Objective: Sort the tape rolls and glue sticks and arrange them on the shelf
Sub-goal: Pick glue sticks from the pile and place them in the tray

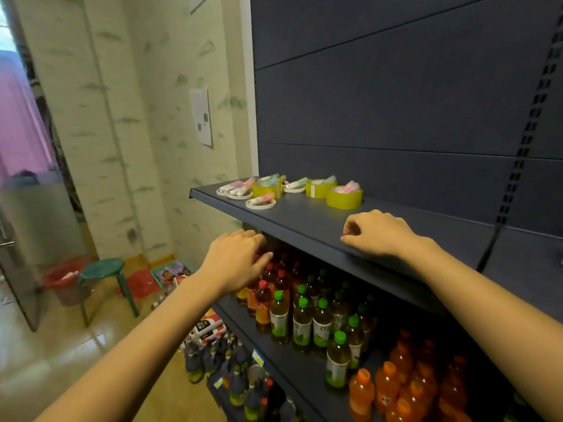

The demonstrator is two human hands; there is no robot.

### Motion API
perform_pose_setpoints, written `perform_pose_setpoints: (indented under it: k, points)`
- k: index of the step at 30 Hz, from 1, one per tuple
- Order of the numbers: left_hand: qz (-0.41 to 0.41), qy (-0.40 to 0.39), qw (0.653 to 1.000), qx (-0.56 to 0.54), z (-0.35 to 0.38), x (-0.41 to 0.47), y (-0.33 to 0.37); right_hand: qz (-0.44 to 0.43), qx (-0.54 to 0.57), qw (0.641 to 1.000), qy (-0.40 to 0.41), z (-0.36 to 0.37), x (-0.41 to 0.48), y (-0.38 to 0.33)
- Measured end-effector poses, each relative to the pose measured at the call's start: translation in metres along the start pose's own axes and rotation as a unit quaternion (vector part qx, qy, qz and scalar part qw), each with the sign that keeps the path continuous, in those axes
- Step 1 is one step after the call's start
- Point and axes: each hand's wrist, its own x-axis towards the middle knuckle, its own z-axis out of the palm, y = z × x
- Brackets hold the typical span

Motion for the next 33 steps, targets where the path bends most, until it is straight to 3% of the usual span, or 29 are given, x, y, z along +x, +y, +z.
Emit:
perform_pose_setpoints:
  k: [10, 14, 19, 27, 33]
  points:
    - [0.053, 0.012, 0.998, -0.044, 0.053, 0.126, -0.038, 0.134, -0.009, 0.991, -0.001, 0.013, 0.122, 0.041]
    - [0.082, 0.029, 0.995, -0.058, 0.069, 0.175, -0.045, 0.185, 0.021, 0.982, 0.036, 0.018, 0.167, 0.058]
    - [0.127, 0.017, 0.987, -0.102, 0.084, 0.226, -0.047, 0.228, 0.048, 0.972, 0.027, 0.035, 0.207, 0.07]
    - [0.211, 0.048, 0.964, -0.152, 0.108, 0.31, -0.053, 0.351, 0.068, 0.933, 0.038, 0.048, 0.262, 0.077]
    - [0.291, 0.055, 0.948, -0.119, 0.123, 0.36, -0.054, 0.408, 0.113, 0.905, 0.046, 0.047, 0.277, 0.084]
